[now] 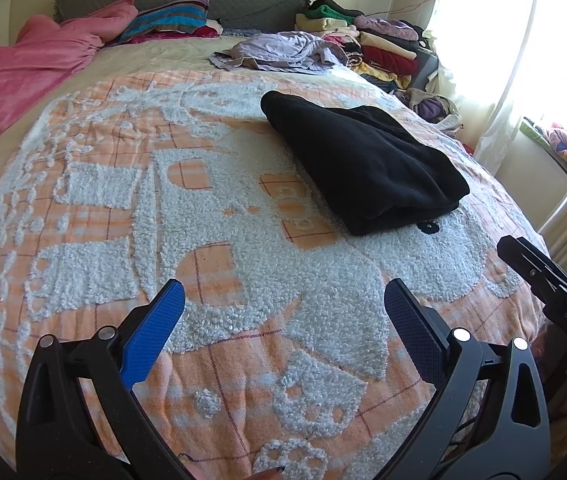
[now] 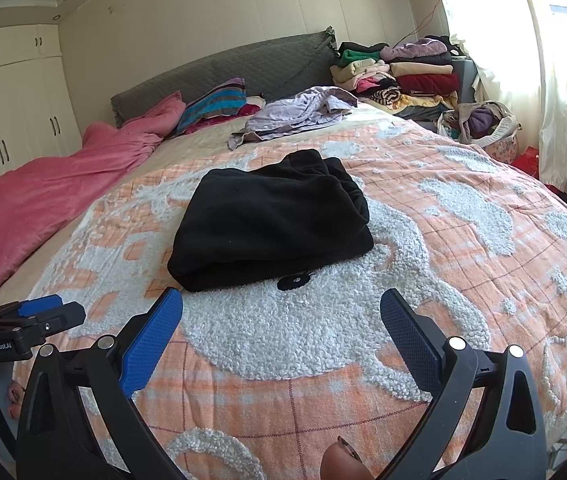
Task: Fold small clothes
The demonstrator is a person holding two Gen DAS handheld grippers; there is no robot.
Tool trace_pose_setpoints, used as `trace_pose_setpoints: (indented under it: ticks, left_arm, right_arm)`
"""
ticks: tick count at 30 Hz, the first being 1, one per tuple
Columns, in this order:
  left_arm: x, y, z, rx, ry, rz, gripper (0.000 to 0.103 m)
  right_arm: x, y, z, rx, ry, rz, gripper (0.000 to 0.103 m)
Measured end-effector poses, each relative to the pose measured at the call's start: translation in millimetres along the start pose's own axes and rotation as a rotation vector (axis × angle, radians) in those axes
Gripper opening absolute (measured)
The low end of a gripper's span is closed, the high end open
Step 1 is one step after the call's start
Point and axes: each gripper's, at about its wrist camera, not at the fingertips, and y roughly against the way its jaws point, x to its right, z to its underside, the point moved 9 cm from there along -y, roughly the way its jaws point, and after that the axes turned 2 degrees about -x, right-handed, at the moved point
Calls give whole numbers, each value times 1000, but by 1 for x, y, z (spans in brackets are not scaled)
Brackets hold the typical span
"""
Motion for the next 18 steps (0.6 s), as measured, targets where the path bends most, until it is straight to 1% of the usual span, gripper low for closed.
trace_pose_setpoints:
  ticks: [18]
  left_arm:
    - [-1,-3,1,-15,1,-19,94]
  right_arm:
    - [0,0,0,1,3,2,99]
